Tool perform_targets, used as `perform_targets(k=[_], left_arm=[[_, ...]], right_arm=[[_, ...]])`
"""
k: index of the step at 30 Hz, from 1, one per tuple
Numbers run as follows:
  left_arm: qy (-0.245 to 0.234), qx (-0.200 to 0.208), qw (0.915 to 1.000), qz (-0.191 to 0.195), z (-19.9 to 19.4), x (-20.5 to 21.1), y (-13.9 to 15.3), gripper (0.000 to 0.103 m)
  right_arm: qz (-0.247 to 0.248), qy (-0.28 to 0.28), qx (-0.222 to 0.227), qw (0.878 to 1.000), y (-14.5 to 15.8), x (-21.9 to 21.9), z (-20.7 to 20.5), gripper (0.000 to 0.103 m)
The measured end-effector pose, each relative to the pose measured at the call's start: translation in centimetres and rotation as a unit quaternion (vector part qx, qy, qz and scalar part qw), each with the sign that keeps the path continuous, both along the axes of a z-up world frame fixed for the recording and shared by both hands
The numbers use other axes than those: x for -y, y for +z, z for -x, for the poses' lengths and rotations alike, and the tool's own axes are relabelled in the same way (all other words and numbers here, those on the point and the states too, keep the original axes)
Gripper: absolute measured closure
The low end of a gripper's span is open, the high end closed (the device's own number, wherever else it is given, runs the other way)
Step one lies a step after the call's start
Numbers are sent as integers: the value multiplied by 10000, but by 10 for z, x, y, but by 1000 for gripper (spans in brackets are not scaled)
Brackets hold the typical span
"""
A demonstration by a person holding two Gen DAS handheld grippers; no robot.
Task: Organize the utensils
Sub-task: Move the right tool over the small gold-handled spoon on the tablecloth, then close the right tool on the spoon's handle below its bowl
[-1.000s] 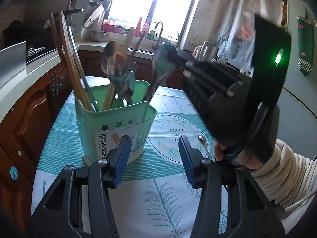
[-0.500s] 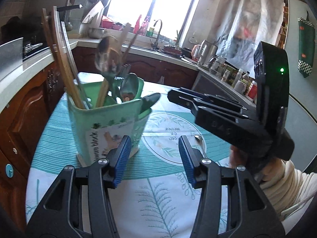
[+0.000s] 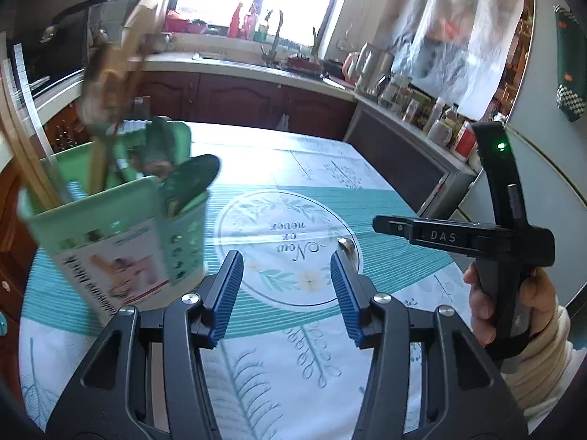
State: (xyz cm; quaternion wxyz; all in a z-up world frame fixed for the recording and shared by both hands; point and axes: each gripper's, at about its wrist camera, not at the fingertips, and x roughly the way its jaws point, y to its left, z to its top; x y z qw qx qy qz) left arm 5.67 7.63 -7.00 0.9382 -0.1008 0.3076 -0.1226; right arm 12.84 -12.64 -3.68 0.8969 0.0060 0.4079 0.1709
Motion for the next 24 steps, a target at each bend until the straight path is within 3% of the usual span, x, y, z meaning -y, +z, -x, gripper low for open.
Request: perform_targets(k=[3, 6, 16, 24], left_arm=[[-38, -127, 9999, -83, -17, 14, -2, 49], [-24, -295, 9994, -186, -31, 24, -5, 48], [63, -623, 9980, -102, -44, 19, -24, 48], [26, -718, 9974, 61, -44, 15, -32, 48]], right_arm=[[208, -327, -367, 9986, -9, 22, -15, 77], [333, -479, -774, 9953, -21, 38, -33, 77], [-467, -791, -2243, 9702, -68, 63, -81, 77], [82, -573, -2225, 9732, -71, 35, -77, 77]])
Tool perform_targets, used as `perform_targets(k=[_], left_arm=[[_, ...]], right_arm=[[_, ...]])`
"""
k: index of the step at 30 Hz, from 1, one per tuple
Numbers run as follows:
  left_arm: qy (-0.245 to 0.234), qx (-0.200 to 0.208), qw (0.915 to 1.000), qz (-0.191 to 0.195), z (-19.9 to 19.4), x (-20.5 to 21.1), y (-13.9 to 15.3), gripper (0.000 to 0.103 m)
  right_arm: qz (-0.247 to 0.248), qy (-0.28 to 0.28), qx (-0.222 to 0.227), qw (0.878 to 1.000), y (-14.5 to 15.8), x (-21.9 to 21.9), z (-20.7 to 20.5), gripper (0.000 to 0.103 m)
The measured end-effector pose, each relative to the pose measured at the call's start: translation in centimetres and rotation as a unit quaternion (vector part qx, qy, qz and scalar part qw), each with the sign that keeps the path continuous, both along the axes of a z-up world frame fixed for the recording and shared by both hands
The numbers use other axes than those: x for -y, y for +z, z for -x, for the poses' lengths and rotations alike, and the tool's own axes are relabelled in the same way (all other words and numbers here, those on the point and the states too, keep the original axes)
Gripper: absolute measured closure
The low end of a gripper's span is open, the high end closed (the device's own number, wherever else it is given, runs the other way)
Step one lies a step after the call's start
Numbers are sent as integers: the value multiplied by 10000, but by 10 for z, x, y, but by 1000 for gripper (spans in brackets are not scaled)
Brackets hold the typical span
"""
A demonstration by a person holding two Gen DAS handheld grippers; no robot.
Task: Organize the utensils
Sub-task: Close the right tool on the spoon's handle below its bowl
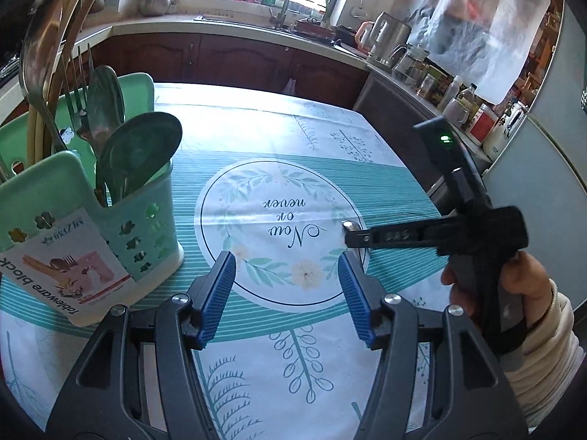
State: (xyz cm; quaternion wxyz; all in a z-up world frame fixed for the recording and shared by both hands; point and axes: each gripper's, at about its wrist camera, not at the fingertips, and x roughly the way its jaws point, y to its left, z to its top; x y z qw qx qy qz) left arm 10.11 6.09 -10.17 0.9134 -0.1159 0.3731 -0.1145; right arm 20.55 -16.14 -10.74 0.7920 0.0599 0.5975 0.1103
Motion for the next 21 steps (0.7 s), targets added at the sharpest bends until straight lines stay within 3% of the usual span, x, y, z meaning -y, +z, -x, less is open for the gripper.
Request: perform_targets(k=[7, 9, 11, 16, 21], left_arm=[[-3, 43, 10000, 47, 5, -5, 1, 48], [13, 51, 10000, 39, 7, -7, 2, 48], [21, 44, 10000, 9, 9, -8, 3, 48], [50, 27, 9999, -96, 14, -11, 5, 48], [176, 64, 9995, -239, 21, -15, 11, 48]], right_arm=[[1092, 388, 250, 9929, -1, -37, 4, 78], [1314, 469, 300, 9898, -1, -42, 4, 91], [1204, 448, 261, 9914, -1, -39, 4, 99], [724, 269, 380, 9963, 8, -28, 13, 99], [272, 312, 813, 9958, 31, -28, 29, 99]])
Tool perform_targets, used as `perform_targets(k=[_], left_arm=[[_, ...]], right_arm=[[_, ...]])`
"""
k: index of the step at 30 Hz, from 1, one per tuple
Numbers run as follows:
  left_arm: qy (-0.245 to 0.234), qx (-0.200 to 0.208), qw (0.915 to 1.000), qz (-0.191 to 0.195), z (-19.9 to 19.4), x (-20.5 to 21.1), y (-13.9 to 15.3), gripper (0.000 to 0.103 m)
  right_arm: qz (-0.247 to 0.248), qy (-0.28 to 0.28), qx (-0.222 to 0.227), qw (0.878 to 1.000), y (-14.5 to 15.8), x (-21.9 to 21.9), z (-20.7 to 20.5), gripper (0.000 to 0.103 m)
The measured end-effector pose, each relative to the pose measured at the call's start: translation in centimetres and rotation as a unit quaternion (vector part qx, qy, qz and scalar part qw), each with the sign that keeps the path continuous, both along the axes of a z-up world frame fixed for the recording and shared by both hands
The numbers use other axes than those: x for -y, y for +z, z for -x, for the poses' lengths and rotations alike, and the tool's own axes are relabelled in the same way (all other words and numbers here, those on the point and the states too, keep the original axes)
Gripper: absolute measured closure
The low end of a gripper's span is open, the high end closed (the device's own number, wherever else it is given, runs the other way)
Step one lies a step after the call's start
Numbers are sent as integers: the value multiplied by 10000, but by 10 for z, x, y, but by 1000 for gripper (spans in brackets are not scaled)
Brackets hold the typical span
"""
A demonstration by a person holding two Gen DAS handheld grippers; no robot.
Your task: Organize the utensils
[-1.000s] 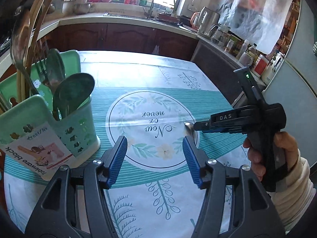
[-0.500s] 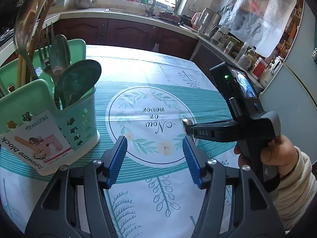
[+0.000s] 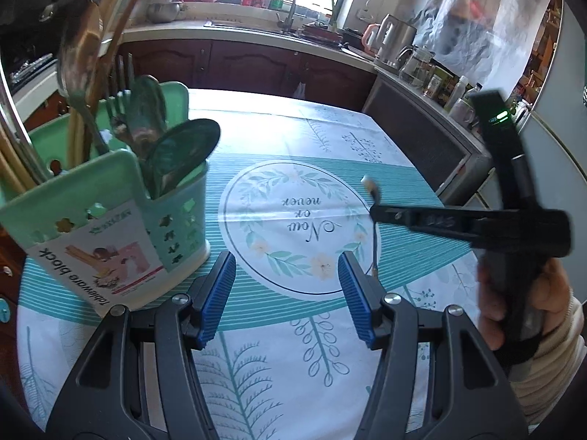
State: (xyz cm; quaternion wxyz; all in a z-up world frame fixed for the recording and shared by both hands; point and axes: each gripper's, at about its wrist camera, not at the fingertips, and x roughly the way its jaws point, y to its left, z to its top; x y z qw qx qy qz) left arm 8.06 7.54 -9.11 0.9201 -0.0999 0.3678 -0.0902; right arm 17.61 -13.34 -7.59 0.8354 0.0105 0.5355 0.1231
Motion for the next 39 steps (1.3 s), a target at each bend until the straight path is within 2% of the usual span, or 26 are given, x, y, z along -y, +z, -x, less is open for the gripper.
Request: perform_targets(k=[4, 5, 10, 13, 15, 18, 19, 23, 27, 35, 39], left_arm=[[98, 84, 9998, -122, 7, -4, 6, 48], [122, 101, 9998, -152, 9, -6, 7, 48], [244, 218, 9991, -256, 25, -15, 15, 48], [312, 269, 9988, -252, 34, -23, 18, 48], [361, 272, 9988, -199, 37, -28, 18, 48], [390, 258, 9988, -116, 38, -34, 16, 48], [374, 255, 9989, -91, 39, -35, 16, 48], [333, 241, 9991, -43, 39, -37, 13, 48], [332, 214, 9992, 34, 37, -42, 10, 48], [315, 153, 9992, 184, 34, -44, 3, 48], [296, 158, 9992, 205, 33, -43, 2, 48]], right_arm=[[-380, 222, 546, 9975, 28, -10, 17, 99], [-424, 298, 695, 9962, 36, -16, 22, 103], [-741, 591, 1535, 9836, 77, -31, 41, 103], [-700, 752, 1832, 9777, 95, -45, 46, 103], [-651, 751, 1741, 9797, 96, -51, 40, 103], [-536, 703, 1109, 9899, 80, -57, 17, 102], [-474, 624, 965, 9922, 72, -55, 12, 101], [-422, 228, 32, 9988, 29, -47, -25, 85], [-278, -231, -648, 9972, -9, -39, -50, 85], [287, -300, -853, 9955, -31, -56, -63, 85], [723, -194, -690, 9948, -33, -72, -66, 88]])
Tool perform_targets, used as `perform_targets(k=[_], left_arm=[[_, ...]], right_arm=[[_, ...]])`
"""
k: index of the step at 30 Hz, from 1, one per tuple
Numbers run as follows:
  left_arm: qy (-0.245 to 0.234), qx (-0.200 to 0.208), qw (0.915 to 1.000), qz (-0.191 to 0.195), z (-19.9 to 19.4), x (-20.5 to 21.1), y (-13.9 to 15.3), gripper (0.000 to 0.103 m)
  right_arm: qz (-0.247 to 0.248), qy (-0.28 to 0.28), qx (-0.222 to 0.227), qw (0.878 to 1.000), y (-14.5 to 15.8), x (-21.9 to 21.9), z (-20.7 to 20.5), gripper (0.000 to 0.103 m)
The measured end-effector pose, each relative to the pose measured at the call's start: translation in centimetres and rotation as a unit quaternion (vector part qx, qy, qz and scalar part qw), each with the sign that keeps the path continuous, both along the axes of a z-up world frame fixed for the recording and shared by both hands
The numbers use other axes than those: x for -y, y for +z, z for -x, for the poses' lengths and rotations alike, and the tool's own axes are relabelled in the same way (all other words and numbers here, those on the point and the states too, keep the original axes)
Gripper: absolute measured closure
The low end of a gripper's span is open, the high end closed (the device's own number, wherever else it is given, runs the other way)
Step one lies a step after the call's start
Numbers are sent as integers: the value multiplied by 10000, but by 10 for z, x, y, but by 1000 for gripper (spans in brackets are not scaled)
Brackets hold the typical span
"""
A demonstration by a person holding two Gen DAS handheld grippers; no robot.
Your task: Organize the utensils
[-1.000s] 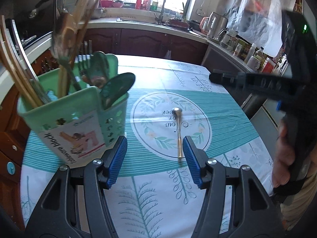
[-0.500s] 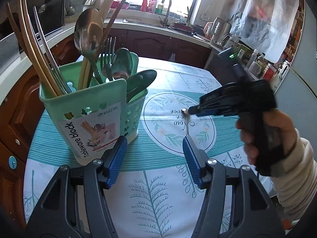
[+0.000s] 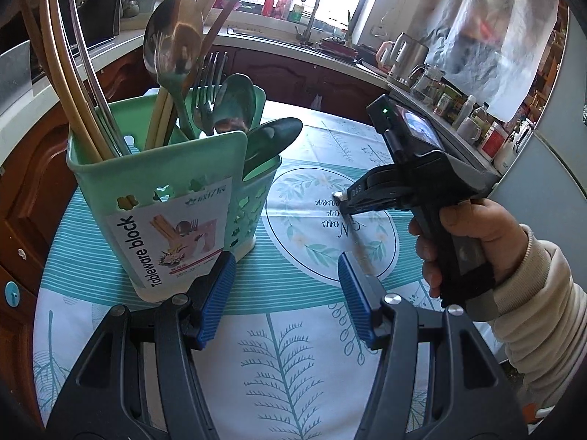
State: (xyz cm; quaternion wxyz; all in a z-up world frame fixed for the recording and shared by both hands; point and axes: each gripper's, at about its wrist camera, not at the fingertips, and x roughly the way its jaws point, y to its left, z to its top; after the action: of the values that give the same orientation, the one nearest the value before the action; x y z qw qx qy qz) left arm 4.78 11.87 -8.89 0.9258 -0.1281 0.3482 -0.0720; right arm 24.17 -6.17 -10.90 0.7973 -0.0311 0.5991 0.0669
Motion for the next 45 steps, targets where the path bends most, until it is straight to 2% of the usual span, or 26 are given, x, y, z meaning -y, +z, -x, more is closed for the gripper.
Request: perform_targets(k=[3, 6, 10, 13, 17, 19, 21, 22, 25, 28, 33, 39, 41, 45], left_arm=[[-18, 13, 10000, 4, 1, 2, 0, 48], [-28, 22, 10000, -13, 1, 3, 0, 48], [-55, 58, 10000, -41, 4, 6, 0, 48], [-61, 90, 9999, -71, 8, 10, 1, 48], [-47, 123, 9999, -106, 12, 12, 1, 48], [-22, 118, 9999, -122, 13, 12, 1, 48], [-1, 125, 9999, -108, 15, 11, 1, 48], [17, 123, 9999, -110, 16, 10, 1, 48], [53, 107, 9999, -114, 17, 7, 1, 48], [31, 102, 9999, -129, 16, 7, 1, 48], [-76, 87, 9997, -238, 11, 14, 1, 48], [-200, 51, 9990, -392, 4, 29, 4, 48], [-230, 7, 9986, -470, 0, 36, 2, 48], [-299, -192, 9975, -610, -11, 52, -6, 48]], right_arm=[[166, 13, 118, 9998, -1, -3, -2, 99], [-30, 36, 119, 9999, 2, 3, -2, 100], [-331, 50, 587, 9977, 23, 18, 14, 100], [-843, 195, 1148, 9896, 49, 24, 35, 100], [-1509, 616, 2214, 9615, 97, 16, 70, 103], [-1879, 908, 2842, 9358, 126, 6, 90, 103], [-1986, 1104, 3315, 9157, 147, -4, 105, 103], [-2038, 1195, 3524, 9056, 157, -9, 112, 103], [-2089, 1395, 3704, 8943, 174, -23, 118, 103], [-2067, 1417, 3599, 8987, 176, -31, 110, 103], [-2016, 1037, 3094, 9235, 152, -21, 79, 103], [-1968, 589, 2352, 9500, 117, 13, 50, 103], [-2018, 440, 2126, 9551, 104, 24, 43, 103], [-2124, 314, 1963, 9567, 82, 46, 50, 103]])
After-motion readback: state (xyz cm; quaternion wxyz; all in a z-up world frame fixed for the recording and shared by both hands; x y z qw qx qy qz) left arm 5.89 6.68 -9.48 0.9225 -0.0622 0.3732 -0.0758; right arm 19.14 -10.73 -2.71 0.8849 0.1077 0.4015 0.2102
